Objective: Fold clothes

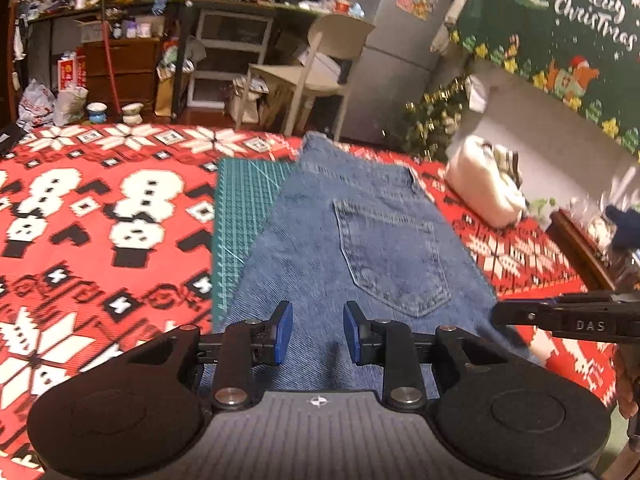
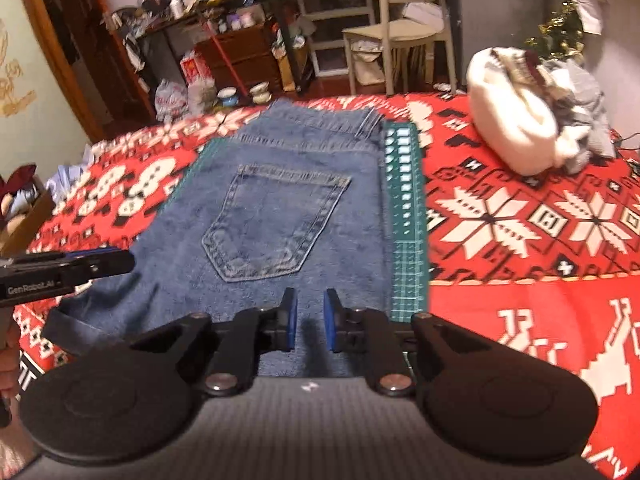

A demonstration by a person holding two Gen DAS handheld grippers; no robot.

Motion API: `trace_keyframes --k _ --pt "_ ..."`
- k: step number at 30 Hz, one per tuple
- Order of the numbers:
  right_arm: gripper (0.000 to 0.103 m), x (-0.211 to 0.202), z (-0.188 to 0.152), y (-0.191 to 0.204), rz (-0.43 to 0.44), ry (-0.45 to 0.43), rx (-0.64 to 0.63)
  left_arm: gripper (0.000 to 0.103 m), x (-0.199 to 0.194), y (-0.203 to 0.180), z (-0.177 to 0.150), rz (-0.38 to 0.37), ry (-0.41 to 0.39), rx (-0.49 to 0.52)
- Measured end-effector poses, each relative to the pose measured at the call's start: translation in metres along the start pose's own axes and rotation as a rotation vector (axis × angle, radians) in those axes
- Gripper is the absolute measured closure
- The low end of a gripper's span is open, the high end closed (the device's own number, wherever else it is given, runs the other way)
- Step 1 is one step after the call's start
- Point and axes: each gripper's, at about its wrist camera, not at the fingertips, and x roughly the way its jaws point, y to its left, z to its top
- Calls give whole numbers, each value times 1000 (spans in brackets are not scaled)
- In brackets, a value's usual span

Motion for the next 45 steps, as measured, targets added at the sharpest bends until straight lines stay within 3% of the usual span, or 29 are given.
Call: trace_keyframes --k 5,18,24,29,33,38,45 --pt "90 18 -6 5 -21 63 -46 77 16 3 -7 53 89 9" --pt "90 3 -16 5 -54 106 -40 77 1 -4 -17 94 111 71" --pt "86 -17 -13 14 -42 -5 -53 76 -12 -2 -11 30 29 17" --pt "85 -14 -11 37 19 -52 -115 75 -9 -25 -12 -55 1 82" --pt "85 4 -12 50 77 12 -123 75 4 -38 -15 -76 36 110" --pt "85 23 -18 55 39 91 -168 75 18 -42 -23 -45 110 160" --pt "85 19 -22 57 25 112 -178 74 15 -43 -29 -27 111 192"
